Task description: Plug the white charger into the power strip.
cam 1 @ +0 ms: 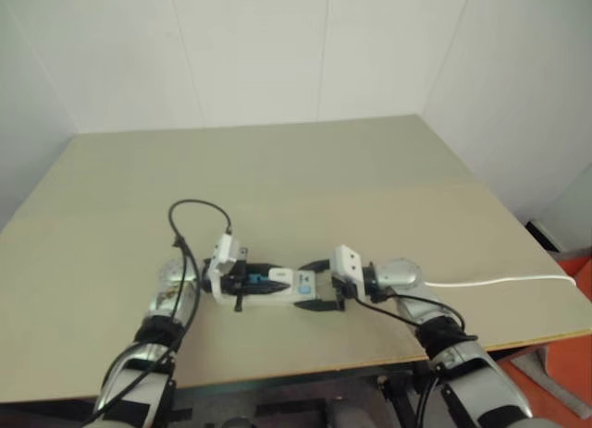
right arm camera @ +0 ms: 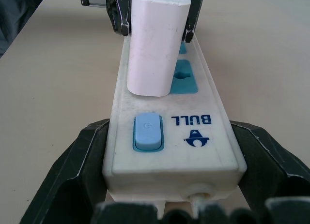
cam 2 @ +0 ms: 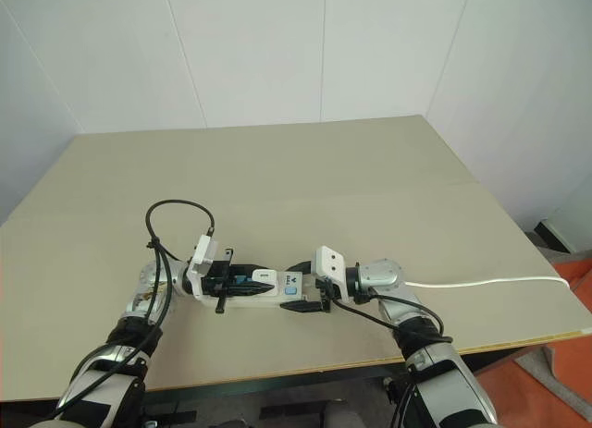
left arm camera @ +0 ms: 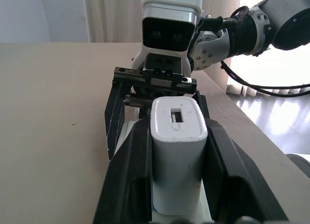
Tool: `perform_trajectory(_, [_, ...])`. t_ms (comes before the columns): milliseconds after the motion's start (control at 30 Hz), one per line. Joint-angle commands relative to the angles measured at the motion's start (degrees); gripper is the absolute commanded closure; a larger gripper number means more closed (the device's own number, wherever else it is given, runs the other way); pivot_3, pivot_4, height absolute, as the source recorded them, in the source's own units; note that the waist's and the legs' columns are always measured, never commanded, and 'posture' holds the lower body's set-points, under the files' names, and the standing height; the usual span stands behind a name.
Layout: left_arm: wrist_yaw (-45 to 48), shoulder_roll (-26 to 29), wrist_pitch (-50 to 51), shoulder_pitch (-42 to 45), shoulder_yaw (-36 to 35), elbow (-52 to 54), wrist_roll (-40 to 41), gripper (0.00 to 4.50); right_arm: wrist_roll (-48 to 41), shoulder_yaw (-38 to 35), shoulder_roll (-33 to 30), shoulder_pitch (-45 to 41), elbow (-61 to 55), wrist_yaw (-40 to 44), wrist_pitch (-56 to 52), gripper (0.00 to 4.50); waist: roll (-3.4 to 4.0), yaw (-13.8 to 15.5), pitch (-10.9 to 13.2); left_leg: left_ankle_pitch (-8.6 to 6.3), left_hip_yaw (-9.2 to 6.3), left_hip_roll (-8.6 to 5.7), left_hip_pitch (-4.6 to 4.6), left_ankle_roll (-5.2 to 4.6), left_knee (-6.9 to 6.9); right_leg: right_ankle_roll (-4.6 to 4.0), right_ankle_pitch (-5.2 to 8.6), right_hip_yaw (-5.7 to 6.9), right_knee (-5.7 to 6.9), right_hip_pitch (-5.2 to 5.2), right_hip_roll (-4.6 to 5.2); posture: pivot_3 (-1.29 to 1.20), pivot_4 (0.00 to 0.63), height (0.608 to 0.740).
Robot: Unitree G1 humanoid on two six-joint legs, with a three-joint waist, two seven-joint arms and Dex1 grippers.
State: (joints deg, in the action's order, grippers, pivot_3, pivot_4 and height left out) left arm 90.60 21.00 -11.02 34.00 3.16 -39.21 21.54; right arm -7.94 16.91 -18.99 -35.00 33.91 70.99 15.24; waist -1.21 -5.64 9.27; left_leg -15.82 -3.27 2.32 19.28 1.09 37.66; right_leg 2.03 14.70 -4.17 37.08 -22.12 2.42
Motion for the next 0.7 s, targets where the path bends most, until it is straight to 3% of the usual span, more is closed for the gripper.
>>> perform_trajectory(33, [-5.8,3.8,-0.4,-0.8,0.1,-6.6,-5.9,3.49,2.8,1.5,-1.2,1.8,1.0,1.1,0.4,1.08,-0.01,0.1,0.0,0.0,0.0,-0.01,0.0,0.0,0.0,0.01,0.0,0.0,0.0,0.01,0.0,0.0,0.15,0.74])
perform_trajectory(233, [-5.9,4.3,-3.6,-1.1,2.0,-8.6,-7.2,3.49,2.7,1.3,-1.3,1.9,0.7,0.7,0.4,1.08,0.01,0.2,-0.2,0.0,0.0,-0.02,-0.02,0.0,0.0,0.02,0.01,0.0,-0.03,0.1,0.01,0.0,0.15,0.74])
perform_trajectory(667, [-7.9,5.0,-0.2,-0.5,4.4,-10.7,-6.9,3.49,3.1,1.4,-1.0,1.6,1.0,0.2,0.5,1.08,0.19,0.5,-1.1,0.0,-0.01,-0.04,-0.02,0.0,0.0,0.05,0.03,0.0,-0.09,0.17,0.02,0.0,0.15,0.74])
perform_trajectory(700, [-7.4,5.0,0.2,-0.3,4.3,-10.9,-6.5,3.14,3.1,1.4,-1.0,1.6,1.0,0.1,0.5,1.08,0.19,0.5,-1.1,0.0,-0.01,-0.04,-0.03,0.0,0.0,0.05,0.03,0.0,-0.09,0.18,0.02,0.0,0.15,0.74])
